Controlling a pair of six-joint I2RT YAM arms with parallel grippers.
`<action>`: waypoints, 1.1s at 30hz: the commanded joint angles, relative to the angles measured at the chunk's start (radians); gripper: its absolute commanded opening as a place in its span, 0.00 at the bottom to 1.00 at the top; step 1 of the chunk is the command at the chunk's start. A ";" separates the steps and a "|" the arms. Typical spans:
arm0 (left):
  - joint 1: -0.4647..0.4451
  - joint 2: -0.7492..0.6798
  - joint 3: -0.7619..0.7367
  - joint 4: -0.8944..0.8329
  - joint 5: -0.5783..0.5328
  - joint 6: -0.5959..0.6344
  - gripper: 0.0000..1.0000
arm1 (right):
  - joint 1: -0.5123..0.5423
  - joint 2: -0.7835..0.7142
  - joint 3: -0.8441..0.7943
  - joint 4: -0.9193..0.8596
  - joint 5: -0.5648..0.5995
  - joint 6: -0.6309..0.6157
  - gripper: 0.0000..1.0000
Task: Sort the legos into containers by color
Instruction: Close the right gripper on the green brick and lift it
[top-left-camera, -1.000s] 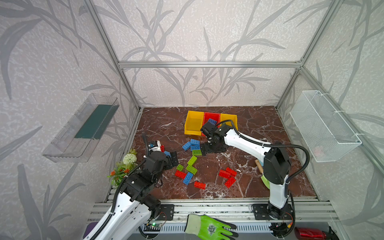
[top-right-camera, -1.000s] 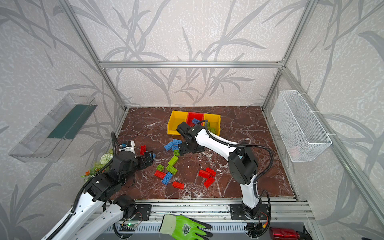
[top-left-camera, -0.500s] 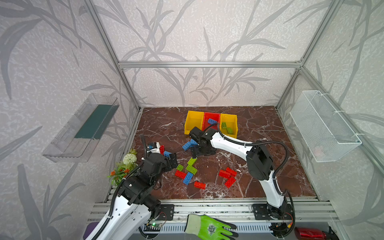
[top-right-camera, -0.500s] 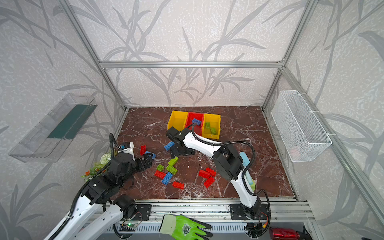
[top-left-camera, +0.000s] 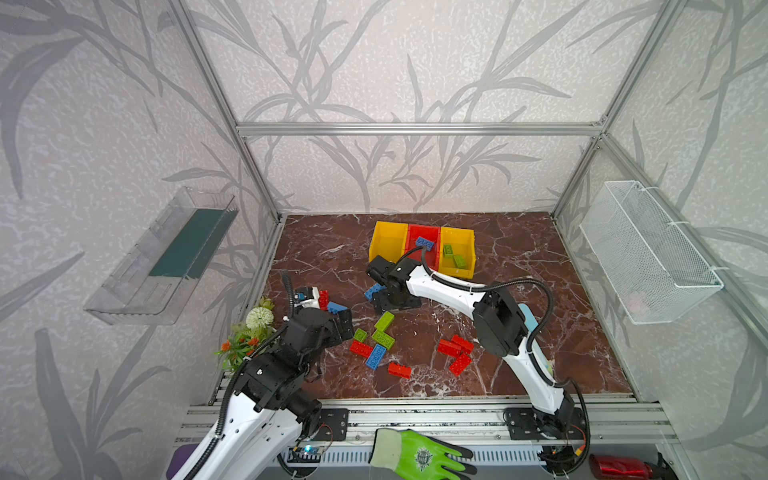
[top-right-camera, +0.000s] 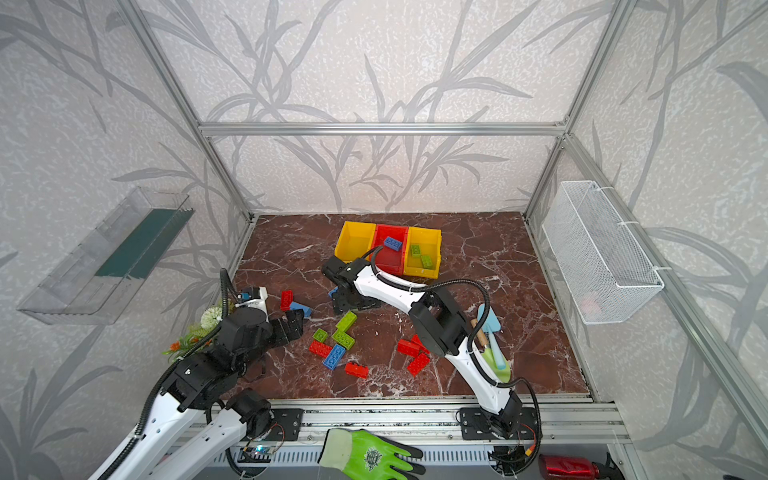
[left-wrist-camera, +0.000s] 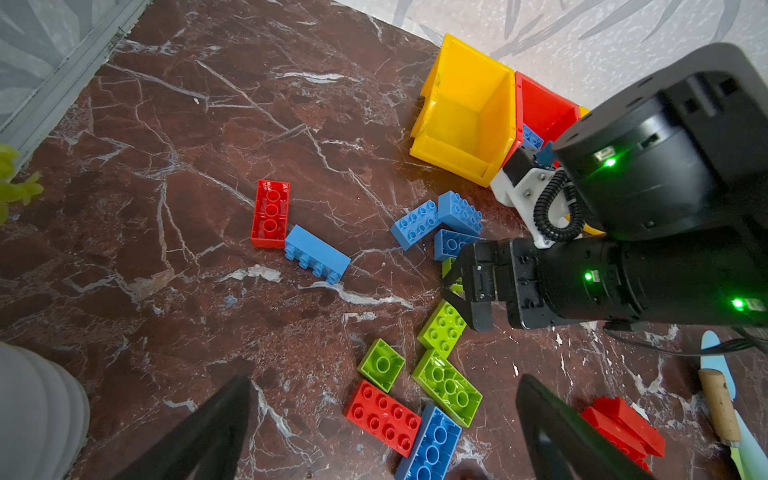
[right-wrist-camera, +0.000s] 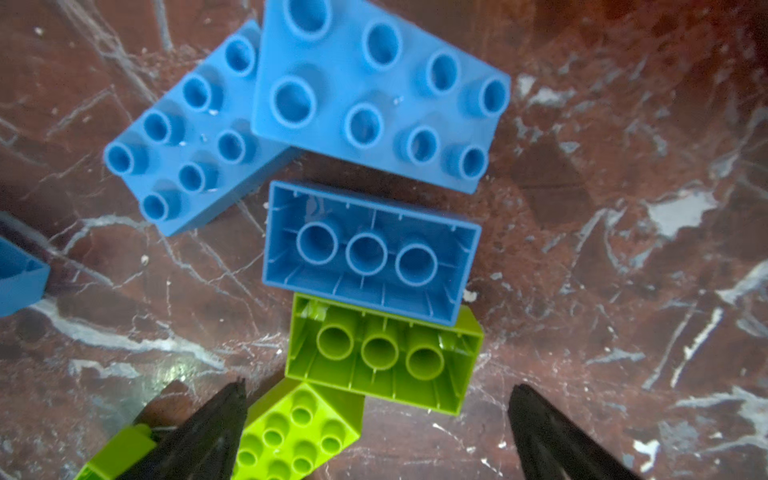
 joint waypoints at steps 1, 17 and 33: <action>-0.003 0.011 0.038 -0.023 -0.007 0.015 0.99 | 0.007 0.025 0.036 -0.049 0.058 0.030 0.99; -0.004 0.007 0.034 -0.011 -0.014 0.041 0.99 | 0.006 0.121 0.129 -0.096 0.071 0.061 0.76; -0.004 0.190 0.066 0.149 0.022 0.099 0.99 | -0.037 -0.125 -0.025 -0.099 0.078 0.014 0.54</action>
